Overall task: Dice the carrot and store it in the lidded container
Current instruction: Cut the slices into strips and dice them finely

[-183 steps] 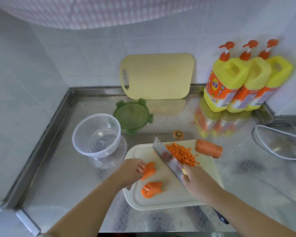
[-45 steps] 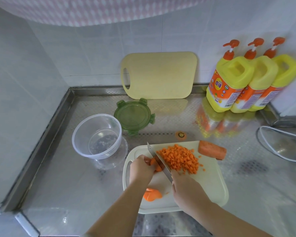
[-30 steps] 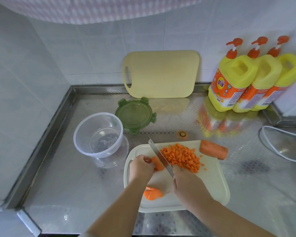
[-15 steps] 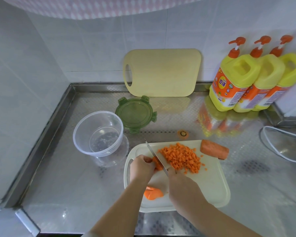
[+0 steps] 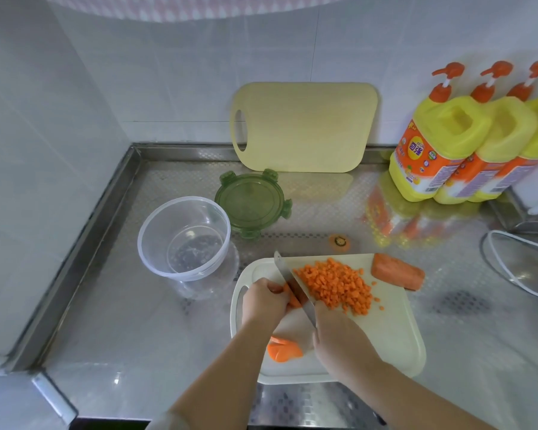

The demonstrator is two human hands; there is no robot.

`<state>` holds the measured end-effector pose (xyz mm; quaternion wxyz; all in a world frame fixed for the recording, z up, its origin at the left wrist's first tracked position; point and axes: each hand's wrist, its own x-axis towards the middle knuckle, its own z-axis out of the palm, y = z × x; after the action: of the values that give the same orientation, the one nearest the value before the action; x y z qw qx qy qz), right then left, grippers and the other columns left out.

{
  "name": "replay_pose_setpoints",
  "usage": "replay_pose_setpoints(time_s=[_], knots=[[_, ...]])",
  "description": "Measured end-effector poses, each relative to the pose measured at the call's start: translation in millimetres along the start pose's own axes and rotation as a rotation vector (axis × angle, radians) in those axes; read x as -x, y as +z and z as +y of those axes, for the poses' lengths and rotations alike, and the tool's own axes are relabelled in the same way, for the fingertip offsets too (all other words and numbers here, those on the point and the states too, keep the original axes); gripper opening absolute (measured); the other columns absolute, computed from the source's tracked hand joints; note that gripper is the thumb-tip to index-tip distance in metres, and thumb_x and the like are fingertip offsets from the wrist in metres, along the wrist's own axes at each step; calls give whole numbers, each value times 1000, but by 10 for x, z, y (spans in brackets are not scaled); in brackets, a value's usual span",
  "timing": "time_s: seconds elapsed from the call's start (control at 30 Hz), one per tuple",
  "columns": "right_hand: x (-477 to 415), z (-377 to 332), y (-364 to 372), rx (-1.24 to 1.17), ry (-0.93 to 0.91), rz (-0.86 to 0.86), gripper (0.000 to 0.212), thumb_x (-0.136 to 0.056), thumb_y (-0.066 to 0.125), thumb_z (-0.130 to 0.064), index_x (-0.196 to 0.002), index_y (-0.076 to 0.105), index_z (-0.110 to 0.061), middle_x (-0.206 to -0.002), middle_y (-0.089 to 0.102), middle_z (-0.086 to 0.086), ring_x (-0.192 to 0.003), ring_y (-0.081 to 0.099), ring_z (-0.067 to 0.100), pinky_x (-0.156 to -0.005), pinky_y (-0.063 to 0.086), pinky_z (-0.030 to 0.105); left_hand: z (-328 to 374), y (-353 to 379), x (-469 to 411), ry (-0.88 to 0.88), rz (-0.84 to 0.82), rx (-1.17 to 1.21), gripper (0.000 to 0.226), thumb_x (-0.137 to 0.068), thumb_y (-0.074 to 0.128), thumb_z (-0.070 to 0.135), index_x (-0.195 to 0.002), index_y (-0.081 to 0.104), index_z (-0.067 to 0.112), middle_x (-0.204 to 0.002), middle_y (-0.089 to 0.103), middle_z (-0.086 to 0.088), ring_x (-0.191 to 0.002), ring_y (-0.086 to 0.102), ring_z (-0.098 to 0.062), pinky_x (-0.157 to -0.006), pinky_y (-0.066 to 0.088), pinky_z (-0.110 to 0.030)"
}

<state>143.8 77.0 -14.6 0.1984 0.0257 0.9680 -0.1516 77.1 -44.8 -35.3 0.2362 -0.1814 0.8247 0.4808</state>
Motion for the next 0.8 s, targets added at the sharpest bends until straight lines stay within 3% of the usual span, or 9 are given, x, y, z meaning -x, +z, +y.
replay_pose_setpoints(time_s=[0.07, 0.13, 0.2, 0.27, 0.37, 0.5, 0.8], knots=[[-19, 71, -32, -125, 25, -13, 27, -100, 32, -18, -120, 46, -8, -78, 44, -6, -73, 47, 14, -60, 34, 19, -9, -1, 9, 6, -3, -17, 15, -82, 63, 19, -68, 68, 18, -64, 70, 1, -67, 64, -16, -71, 54, -28], [10, 88, -84, -190, 32, 21, 20, -100, 33, -20, -110, 47, -10, -70, 34, -11, -69, 42, 15, -55, 31, 17, -42, 9, -2, 8, 6, -7, 5, -78, 64, 19, -75, 68, 20, -71, 72, -1, -76, 67, -20, -75, 55, -30], [68, 74, -135, -170, 6, 84, 6, -100, 34, -20, -97, 40, -21, -71, 32, -11, -77, 44, 14, -57, 32, 19, -57, 14, 4, -1, 22, 0, 8, -77, 64, 18, -81, 64, 25, -81, 72, -4, -85, 68, -23, -78, 55, -33], [131, 27, -162, -158, -24, 108, 8, -98, 35, -18, -92, 33, -24, -78, 37, -7, -85, 48, 16, -68, 34, 22, -71, 19, -3, 0, 30, -4, 11, -78, 65, 20, -88, 64, 23, -88, 71, -5, -88, 67, -23, -77, 53, -32], [196, -42, -188, -121, -25, 83, 15, -98, 34, -13, -107, 42, -21, -89, 46, -2, -91, 55, 19, -70, 36, 25, -61, 21, 2, 7, 35, -4, 11, -79, 64, 21, -90, 66, 19, -89, 71, -5, -88, 66, -24, -71, 49, -27], [229, -86, -158, -82, -7, 92, 35, -99, 34, -11, -133, 36, -18, -111, 57, 1, -100, 59, 19, -68, 33, 23, -66, 15, 14, 24, 53, -13, 6, -80, 65, 21, -85, 66, 20, -87, 71, -2, -87, 65, -22, -72, 48, -26], [196, -98, -81, -31, 9, 52, 40, -98, 34, -8, -137, 32, -15, -117, 57, 1, -103, 59, 18, -67, 31, 23, -75, 34, 13, 32, 89, 37, 9, -83, 64, 13, -81, 62, 22, -81, 69, 1, -73, 61, -15, -58, 41, -20]])
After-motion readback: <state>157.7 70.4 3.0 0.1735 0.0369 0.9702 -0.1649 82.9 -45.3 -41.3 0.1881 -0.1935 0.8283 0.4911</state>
